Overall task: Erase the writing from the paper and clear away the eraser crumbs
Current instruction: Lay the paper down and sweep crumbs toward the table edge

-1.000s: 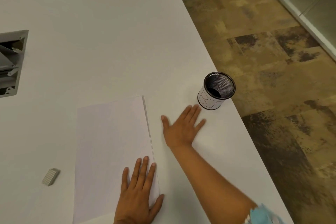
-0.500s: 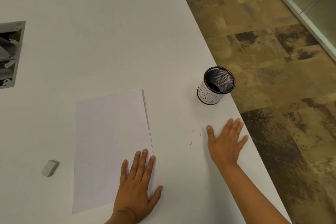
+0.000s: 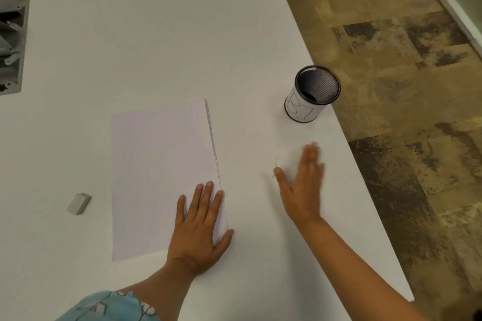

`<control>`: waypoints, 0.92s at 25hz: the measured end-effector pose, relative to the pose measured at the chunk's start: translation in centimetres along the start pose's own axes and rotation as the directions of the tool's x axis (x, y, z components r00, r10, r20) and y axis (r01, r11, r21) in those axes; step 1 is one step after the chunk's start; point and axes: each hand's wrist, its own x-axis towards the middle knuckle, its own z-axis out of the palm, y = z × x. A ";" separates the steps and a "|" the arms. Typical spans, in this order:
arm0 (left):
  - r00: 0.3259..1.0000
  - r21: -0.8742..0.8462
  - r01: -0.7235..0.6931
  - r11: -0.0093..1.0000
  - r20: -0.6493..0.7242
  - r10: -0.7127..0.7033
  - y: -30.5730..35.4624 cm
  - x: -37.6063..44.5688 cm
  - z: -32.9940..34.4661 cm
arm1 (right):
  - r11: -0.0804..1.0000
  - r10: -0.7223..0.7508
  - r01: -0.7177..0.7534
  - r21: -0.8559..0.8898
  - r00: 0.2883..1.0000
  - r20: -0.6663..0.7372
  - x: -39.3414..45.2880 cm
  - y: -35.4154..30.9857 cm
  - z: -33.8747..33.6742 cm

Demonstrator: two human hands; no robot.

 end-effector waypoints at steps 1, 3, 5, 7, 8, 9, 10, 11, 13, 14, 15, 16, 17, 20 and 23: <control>1.000 -0.001 -0.001 1.000 -0.001 0.001 0.0 0.0 0.0 | 0.991 0.112 -0.115 -0.071 0.993 -0.034 -1.5 0.8 -0.3; 1.000 -0.010 -0.003 1.000 -0.001 0.003 -0.1 -0.1 0.1 | 0.933 0.230 -0.222 -0.283 0.973 -0.007 -4.4 1.2 -0.1; 1.000 -0.016 0.001 1.000 0.004 0.000 -0.1 -0.1 0.2 | 0.909 0.247 -0.219 -0.355 0.968 0.037 -4.9 0.4 0.8; 1.000 -0.011 0.006 1.000 0.002 -0.006 0.0 -0.2 0.3 | 0.909 0.244 -0.217 -0.355 0.969 0.033 -2.8 -1.0 1.7; 1.000 -0.007 0.008 1.000 -0.001 -0.008 0.0 -0.1 0.4 | 0.911 0.239 -0.213 -0.353 0.970 0.034 -1.3 -1.9 2.1; 1.000 -0.005 0.010 1.000 0.000 -0.010 0.0 -0.1 0.4 | 0.913 0.229 -0.201 -0.355 0.973 0.038 0.4 -2.7 2.4; 1.000 -0.002 0.010 1.000 0.002 -0.010 0.0 -0.1 0.3 | 0.916 0.210 -0.179 -0.359 0.976 0.049 1.9 -3.4 2.6; 1.000 0.001 0.012 1.000 0.004 -0.012 0.1 -0.2 0.3 | 0.928 0.176 -0.146 -0.342 0.983 0.058 3.0 -3.8 2.7; 1.000 0.003 0.016 1.000 0.000 -0.016 0.2 -0.2 0.2 | 0.975 0.062 -0.050 -0.217 0.997 0.048 3.6 -4.1 2.5; 1.000 0.000 0.014 1.000 -0.002 -0.014 0.2 -0.2 0.2 | 0.989 -0.008 0.011 -0.149 1.000 0.022 2.8 -3.7 2.1; 1.000 -0.004 0.011 1.000 -0.005 -0.011 0.2 -0.2 0.2 | 0.990 -0.093 0.093 -0.106 0.996 0.005 1.1 -3.2 1.8; 1.000 -0.009 0.010 1.000 -0.011 -0.010 0.2 -0.2 0.2 | 0.976 -0.199 0.201 -0.090 0.980 0.030 -1.1 -2.4 1.4; 1.000 -0.013 0.008 1.000 -0.014 -0.008 0.1 -0.2 0.2 | 0.936 -0.330 0.339 -0.096 0.939 0.101 -3.7 -1.7 1.2; 1.000 -0.025 -0.005 1.000 -0.015 0.005 0.0 -0.2 0.1 | 0.623 -0.670 0.775 -0.104 0.597 0.440 -8.7 0.5 1.2; 1.000 -0.031 -0.006 0.999 -0.014 0.006 0.0 -0.3 0.2 | 0.451 -0.698 0.884 -0.127 0.438 0.567 -4.4 0.3 1.2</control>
